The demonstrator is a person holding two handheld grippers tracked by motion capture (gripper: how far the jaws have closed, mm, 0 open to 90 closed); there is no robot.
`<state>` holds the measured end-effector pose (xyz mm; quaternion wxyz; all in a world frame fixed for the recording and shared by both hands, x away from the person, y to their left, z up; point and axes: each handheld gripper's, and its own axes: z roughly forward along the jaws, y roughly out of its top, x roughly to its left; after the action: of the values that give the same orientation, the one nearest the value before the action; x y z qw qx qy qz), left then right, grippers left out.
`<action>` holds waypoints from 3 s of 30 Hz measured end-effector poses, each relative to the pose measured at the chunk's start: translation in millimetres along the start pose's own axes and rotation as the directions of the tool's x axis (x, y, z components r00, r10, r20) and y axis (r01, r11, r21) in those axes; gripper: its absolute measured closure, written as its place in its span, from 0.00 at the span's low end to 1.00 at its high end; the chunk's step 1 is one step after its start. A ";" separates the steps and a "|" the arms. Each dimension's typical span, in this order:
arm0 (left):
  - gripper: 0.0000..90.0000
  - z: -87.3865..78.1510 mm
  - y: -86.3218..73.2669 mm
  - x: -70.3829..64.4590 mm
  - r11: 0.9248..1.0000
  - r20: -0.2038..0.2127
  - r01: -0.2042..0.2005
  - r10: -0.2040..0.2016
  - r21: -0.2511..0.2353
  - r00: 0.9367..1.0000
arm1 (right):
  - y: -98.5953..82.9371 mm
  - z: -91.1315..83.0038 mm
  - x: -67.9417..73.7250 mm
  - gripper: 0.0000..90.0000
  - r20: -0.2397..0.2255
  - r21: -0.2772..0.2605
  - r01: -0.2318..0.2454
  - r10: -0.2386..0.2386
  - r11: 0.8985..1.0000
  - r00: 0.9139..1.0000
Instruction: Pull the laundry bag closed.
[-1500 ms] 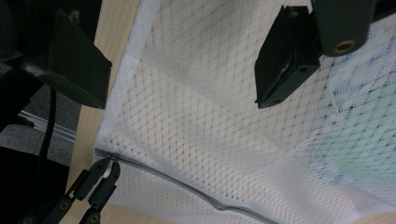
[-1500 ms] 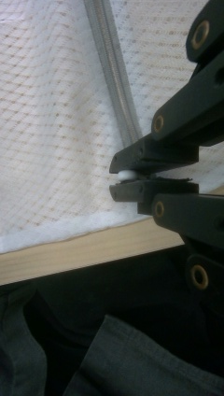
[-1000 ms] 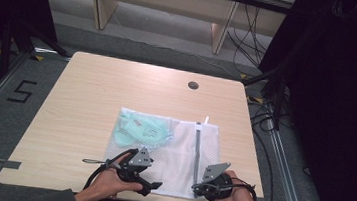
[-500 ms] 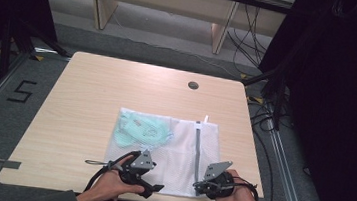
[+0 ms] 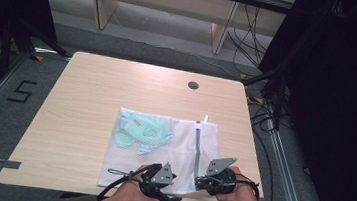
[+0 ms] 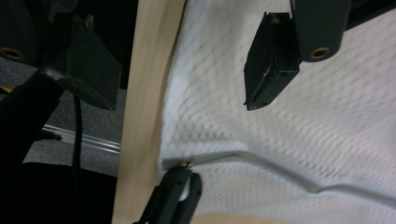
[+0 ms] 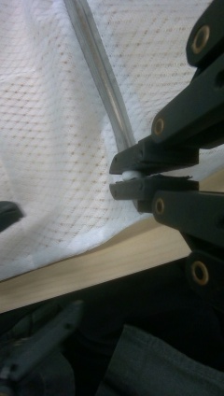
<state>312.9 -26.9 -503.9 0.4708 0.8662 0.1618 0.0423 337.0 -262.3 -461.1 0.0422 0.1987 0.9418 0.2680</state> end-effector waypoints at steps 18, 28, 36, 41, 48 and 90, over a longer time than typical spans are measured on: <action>0.62 39.2 9.5 -1.1 0.996 -0.038 -0.093 0.093 -0.003 0.995 | 1.8 -5.1 -2.1 0.96 0.008 -0.027 -0.010 0.010 1.000 1.000; 0.80 43.6 14.0 -0.2 0.989 -0.010 -0.147 0.147 0.015 0.989 | 2.2 -5.1 -4.0 0.96 0.008 -0.033 0.013 -0.013 0.999 1.000; 0.96 41.2 14.1 -0.2 0.976 -0.007 -0.217 0.217 0.036 0.976 | 1.8 -4.6 -2.4 0.96 0.004 -0.026 -0.014 0.014 1.000 1.000; 0.98 39.6 17.4 -3.1 0.969 -0.004 -0.244 0.244 0.032 0.970 | -0.1 -3.8 -5.2 0.96 0.007 -0.040 -0.002 0.002 0.999 1.000; 0.98 39.9 15.1 -4.3 0.970 0.000 -0.240 0.240 0.032 0.971 | 0.1 -0.6 -8.9 0.96 -0.007 -0.030 0.017 -0.017 0.999 1.000; 0.99 38.0 11.3 -6.4 0.961 -0.007 -0.270 0.270 0.057 0.963 | 1.7 17.4 -22.4 0.96 -0.088 0.018 -0.046 0.048 0.999 0.995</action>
<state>318.1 -65.2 -515.1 0.4351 0.8927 0.0469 0.1080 361.4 -261.3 -475.6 -0.0074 0.2090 0.9398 0.2701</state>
